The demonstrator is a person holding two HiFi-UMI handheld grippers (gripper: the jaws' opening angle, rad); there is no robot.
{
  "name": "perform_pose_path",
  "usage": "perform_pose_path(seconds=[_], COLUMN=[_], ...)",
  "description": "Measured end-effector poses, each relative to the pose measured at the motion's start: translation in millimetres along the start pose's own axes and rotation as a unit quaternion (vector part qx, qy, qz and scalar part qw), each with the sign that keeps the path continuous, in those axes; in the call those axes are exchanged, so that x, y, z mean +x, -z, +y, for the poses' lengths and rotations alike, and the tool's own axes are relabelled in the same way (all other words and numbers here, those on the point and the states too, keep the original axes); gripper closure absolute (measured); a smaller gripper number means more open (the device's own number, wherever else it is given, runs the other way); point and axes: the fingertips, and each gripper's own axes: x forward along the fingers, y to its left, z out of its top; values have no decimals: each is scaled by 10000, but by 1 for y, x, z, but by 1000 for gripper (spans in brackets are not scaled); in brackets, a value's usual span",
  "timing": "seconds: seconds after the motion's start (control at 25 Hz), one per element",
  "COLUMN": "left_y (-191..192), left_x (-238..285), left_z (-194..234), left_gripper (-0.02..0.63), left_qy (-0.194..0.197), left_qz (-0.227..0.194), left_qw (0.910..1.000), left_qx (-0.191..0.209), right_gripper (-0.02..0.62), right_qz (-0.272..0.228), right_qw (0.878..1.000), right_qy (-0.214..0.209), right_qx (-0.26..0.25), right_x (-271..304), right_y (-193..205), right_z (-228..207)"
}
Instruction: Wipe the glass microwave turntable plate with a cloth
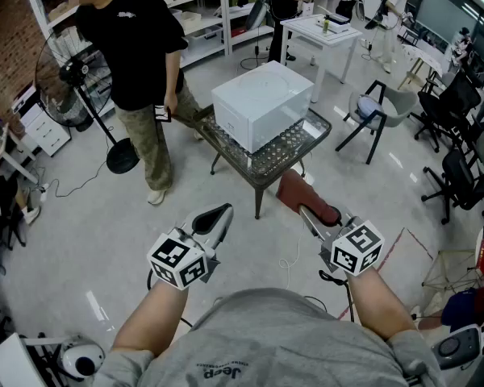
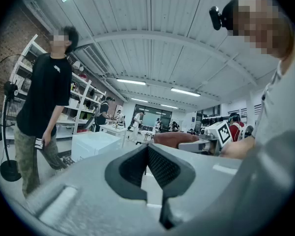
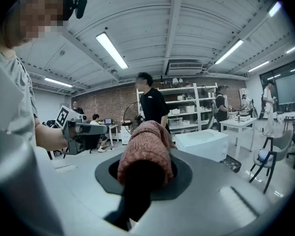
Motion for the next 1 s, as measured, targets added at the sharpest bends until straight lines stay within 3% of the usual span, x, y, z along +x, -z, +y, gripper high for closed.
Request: perform_pose_path(seconds=[0.56, 1.0], left_y=[-6, -9], left_x=[22, 57], left_z=[-14, -57], left_gripper=[603, 603], left_qy=[-121, -364], left_qz=[26, -67], left_qw=[9999, 9993], left_qx=[45, 54], right_gripper=[526, 526], right_qz=[-30, -154], right_qw=[9999, 9995], right_qy=[-56, -264], right_qx=[102, -17], right_x=[-15, -65], right_y=[-5, -13], right_z=[-24, -60])
